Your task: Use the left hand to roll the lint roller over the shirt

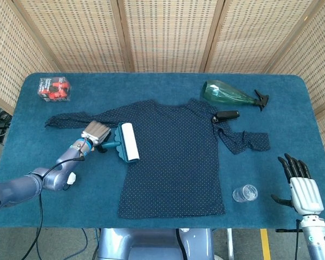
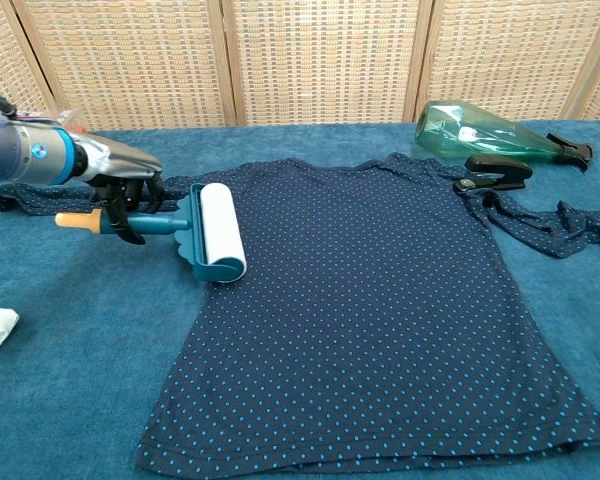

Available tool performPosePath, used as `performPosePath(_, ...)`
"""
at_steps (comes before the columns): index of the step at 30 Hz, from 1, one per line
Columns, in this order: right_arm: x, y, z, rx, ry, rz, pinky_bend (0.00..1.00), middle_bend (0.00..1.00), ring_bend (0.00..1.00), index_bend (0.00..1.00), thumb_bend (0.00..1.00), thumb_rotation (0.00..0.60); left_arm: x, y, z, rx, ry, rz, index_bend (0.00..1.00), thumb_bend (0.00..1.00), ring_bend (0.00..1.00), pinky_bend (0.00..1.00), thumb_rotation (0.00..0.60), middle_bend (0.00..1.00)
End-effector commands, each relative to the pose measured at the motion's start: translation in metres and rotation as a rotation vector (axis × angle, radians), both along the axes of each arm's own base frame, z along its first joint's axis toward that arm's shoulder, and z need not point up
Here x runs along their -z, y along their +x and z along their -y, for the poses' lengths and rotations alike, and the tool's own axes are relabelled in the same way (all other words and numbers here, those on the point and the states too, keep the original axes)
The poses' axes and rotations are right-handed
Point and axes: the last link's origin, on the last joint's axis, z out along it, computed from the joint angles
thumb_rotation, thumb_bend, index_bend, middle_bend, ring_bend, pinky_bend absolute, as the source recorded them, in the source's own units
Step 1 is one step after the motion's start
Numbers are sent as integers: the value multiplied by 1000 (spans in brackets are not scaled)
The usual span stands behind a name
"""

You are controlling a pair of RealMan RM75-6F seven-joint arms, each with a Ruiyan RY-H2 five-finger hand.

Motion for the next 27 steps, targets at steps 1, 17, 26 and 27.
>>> performPosePath(1,0,0,0,-1,1,-1,0,0,0,0,89,600,-3,-4,-1,-4,5,3,879,328,709,631,600,856)
performPosePath(17,-1,0,-1,0,-3,3,0,0,0,0,89,600,3,9,-2,41,-1,18,878,327,705,625,600,842)
performPosePath(26,-4,-1,0,4,-9,11,0,0,0,0,89,600,15,22,-1,54,-14,25,878,328,705,625,600,842)
performPosePath(27,-4,-1,0,4,-10,12,0,0,0,0,89,600,17,24,-1,56,-16,25,877,328,705,625,600,842)
